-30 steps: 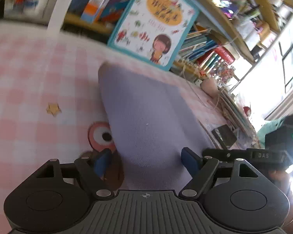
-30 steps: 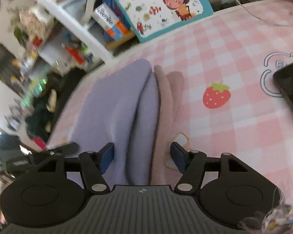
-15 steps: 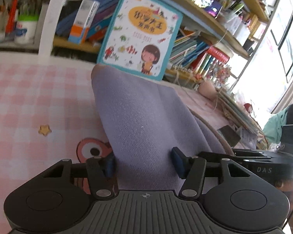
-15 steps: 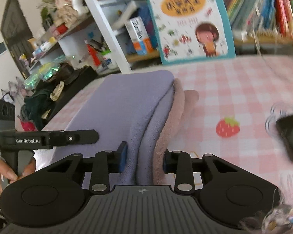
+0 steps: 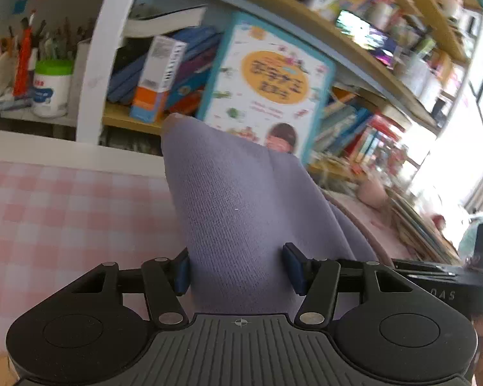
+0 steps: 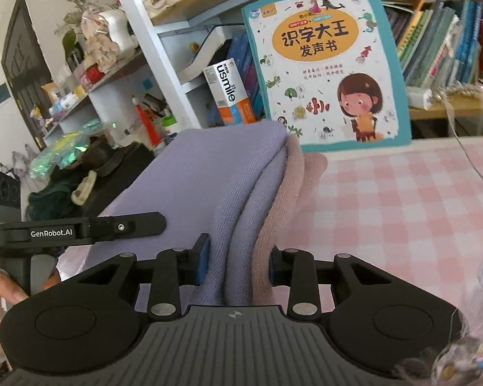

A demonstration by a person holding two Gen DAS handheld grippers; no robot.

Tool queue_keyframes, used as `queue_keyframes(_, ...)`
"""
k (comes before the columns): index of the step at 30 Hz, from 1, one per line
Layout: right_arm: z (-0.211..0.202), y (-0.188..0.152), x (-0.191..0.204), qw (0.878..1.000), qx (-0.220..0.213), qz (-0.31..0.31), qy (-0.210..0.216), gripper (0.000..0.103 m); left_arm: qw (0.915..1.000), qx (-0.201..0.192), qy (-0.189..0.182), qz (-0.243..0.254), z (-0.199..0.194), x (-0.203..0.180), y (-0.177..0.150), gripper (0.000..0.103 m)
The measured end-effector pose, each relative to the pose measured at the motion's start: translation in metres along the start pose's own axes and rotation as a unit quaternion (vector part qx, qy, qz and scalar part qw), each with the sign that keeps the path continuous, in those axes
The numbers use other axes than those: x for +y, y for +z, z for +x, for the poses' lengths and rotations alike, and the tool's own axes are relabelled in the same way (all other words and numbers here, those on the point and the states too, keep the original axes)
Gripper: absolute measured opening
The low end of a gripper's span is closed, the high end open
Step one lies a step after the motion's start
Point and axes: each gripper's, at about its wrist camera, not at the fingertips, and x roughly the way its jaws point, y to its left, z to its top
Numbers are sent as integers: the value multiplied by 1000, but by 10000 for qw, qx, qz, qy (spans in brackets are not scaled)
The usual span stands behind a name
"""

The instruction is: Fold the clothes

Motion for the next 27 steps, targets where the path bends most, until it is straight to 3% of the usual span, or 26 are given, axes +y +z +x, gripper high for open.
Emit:
queue_keyframes(12,82,36,-37,9994,-100,249,-208,30,9966,-18,47,-819,82,59,35,56)
queue_keyframes(19,102,36,-56,9993,-198,301,-135,32,9966,-84,91,-817,99,67,33,56)
queue_keyframes(21,103,35,-59,9989,-202,394,-157,34,9969,-97,149,-772,99,66,34,57)
queue_keyframes(27,95,31,-60,9967,-328,670,-305,57,9976,-176,520,-420,89,60,38,67)
